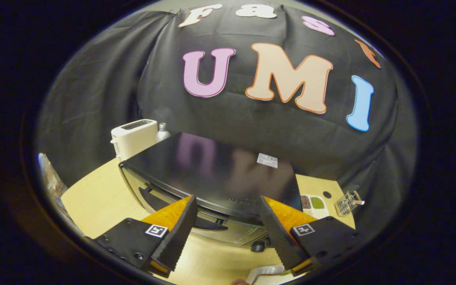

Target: Open the toaster oven, put the food inside, and close the toaster oven door.

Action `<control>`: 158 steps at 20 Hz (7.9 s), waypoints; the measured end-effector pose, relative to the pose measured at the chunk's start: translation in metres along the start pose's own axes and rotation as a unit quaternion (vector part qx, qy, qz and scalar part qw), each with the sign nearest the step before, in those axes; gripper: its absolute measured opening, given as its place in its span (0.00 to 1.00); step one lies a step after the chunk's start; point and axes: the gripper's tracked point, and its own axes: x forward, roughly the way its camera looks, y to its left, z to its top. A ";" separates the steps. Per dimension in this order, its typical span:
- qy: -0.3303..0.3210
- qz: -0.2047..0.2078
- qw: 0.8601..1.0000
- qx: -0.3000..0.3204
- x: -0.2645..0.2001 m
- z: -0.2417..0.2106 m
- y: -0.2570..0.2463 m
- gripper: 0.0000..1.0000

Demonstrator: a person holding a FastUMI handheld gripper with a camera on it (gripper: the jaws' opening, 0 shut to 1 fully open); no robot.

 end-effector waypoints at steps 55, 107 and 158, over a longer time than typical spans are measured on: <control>0.067 -0.004 0.981 0.184 -0.083 -0.116 -0.151 0.98; 0.152 0.146 0.853 0.478 -0.061 -0.096 0.014 0.31; 0.009 -0.065 0.929 0.364 0.039 -0.089 -0.001 0.99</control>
